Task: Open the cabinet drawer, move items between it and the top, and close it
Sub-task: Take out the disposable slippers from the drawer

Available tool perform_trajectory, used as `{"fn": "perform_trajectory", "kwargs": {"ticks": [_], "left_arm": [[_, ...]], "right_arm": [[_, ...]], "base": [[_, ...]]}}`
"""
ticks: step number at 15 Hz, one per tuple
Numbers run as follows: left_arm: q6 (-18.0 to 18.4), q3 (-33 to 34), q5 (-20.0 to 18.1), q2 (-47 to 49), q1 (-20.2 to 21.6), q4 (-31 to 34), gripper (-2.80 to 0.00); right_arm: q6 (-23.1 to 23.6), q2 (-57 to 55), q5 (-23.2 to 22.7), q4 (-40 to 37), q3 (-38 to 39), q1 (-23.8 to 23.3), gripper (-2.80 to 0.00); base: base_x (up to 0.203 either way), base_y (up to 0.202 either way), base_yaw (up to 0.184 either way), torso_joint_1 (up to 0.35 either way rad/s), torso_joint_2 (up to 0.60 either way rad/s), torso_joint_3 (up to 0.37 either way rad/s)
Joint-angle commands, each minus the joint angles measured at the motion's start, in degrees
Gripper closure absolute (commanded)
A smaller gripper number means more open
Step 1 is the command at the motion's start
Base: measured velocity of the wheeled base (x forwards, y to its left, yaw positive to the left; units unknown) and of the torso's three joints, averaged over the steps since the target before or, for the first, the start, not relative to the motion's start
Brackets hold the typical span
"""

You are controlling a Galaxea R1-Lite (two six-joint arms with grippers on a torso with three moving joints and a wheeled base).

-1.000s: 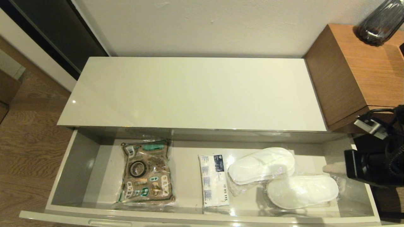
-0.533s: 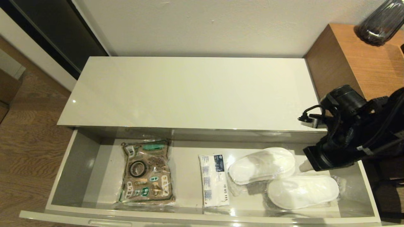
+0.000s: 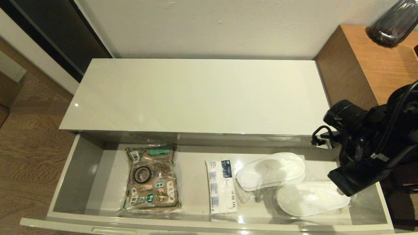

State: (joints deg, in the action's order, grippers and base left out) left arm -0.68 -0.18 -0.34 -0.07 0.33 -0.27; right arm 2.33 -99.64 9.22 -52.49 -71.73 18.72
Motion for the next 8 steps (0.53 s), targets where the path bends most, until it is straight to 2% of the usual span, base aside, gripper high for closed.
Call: {"fn": "perform_trajectory", "kwargs": {"ticks": [1,5,8], "left_arm": [[0.0,0.0,0.0,0.1,0.0,0.0,0.0],[0.0,0.0,0.0,0.1,0.0,0.0,0.0],[0.0,0.0,0.0,0.1,0.0,0.0,0.0]], "right_arm": [[2.7,-4.4,3.4,8.1,2.5,2.0,0.0],[4.2,-4.8,6.3,11.1,5.9,6.0,0.0],[12.1,-3.2,7.9,11.6,8.9,7.0,0.0]], "base": [[0.0,0.0,0.0,0.0,0.0,0.0],[0.0,0.0,0.0,0.0,0.0,0.0],[0.0,0.0,0.0,0.0,0.0,0.0]]}}
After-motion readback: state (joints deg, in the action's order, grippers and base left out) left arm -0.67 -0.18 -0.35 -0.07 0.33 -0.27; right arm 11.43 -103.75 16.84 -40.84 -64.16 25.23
